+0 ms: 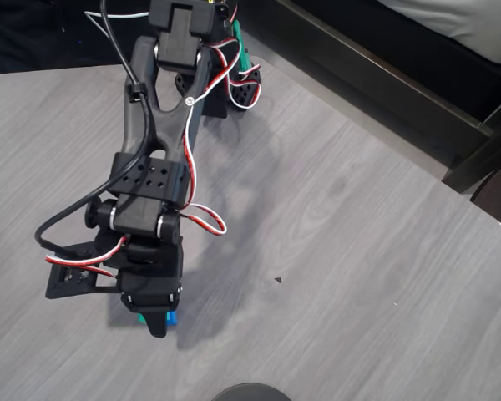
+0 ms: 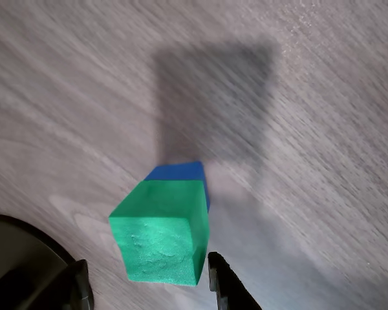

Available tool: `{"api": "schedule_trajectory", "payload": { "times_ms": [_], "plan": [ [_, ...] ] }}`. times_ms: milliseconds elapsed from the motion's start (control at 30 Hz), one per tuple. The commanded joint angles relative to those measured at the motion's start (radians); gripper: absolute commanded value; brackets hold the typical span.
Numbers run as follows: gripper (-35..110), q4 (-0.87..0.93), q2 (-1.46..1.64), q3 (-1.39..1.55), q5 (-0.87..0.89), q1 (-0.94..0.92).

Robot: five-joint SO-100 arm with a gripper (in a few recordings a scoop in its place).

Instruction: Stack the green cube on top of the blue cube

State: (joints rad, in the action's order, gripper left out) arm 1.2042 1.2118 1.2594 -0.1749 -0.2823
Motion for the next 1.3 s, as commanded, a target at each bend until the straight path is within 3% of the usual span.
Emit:
{"api": "schedule_trajectory", "payload": {
  "times_ms": [0,333,567,633,833,933,1033,1267],
  "plan": [
    [29,-0.012,0.026,-0.063,0.002,0.011],
    [29,0.084,0.161,-0.063,0.011,0.057],
    [29,0.322,0.425,-0.029,0.020,0.097],
    [28,0.327,0.607,0.126,0.020,0.127],
    [28,0.094,1.376,0.908,0.034,0.302],
    [19,0.086,1.483,1.077,0.034,0.302],
    [0,0.008,1.526,1.241,0.032,0.267],
    [0,-0.009,2.000,1.598,0.029,0.299]
  ]
}}
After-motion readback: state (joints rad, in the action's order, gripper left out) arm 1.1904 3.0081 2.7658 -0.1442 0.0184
